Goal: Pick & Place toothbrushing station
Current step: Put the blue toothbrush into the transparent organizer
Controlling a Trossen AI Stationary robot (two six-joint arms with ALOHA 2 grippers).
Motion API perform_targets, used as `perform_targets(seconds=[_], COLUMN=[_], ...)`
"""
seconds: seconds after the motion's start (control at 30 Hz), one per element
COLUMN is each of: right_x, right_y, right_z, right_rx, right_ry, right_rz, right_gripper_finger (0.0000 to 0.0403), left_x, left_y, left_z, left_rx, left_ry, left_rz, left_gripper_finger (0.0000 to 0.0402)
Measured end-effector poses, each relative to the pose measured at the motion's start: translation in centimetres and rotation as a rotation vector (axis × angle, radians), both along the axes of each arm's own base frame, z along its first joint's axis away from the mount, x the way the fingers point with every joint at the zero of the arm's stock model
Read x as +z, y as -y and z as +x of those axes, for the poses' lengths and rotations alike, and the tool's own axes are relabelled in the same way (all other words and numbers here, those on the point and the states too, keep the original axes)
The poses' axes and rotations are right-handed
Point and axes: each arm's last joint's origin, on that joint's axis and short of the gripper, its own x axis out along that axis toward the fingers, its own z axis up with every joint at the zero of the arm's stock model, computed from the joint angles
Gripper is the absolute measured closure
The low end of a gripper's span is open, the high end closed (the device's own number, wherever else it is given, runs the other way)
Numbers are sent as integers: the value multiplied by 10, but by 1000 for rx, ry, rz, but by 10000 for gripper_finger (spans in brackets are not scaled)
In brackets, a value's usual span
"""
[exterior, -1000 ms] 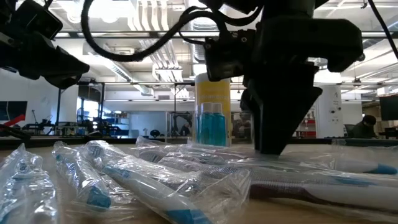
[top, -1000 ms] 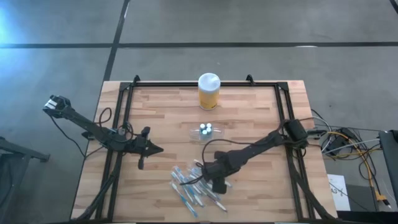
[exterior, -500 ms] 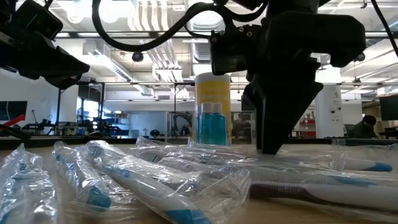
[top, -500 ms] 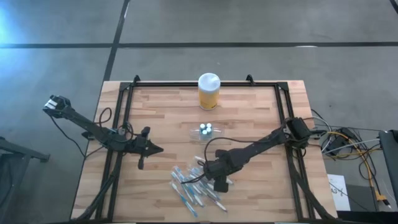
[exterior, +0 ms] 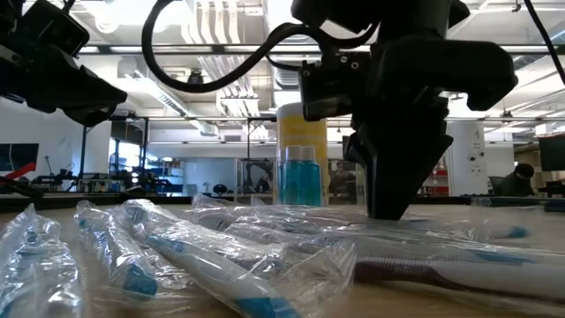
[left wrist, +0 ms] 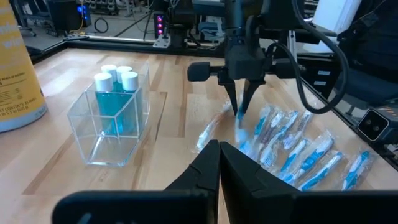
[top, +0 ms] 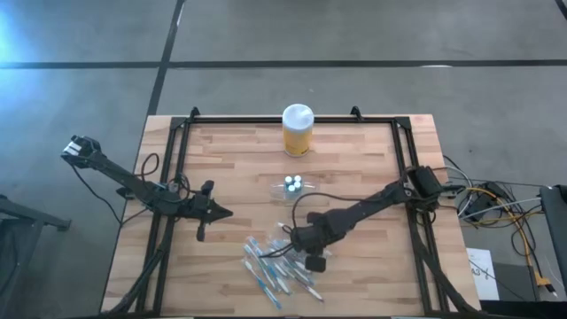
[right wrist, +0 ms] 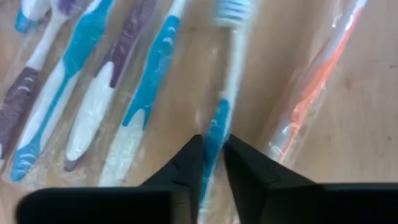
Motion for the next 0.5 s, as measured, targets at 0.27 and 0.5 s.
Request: perform_targets(seconds=[0.27, 0.5], right_x=[8, 63], right_y=[1, 4], right_z=[1, -9], right_rx=[3, -13], right_ry=[24, 184], right_rz=[6, -9], right_gripper_finger=[387, 388], left_x=[0, 0], left_y=[0, 0], left_z=[0, 0], left_rx=[0, -1], left_ry=[0, 0], left_rz=[-1, -2], left_gripper_finger=[388, 388])
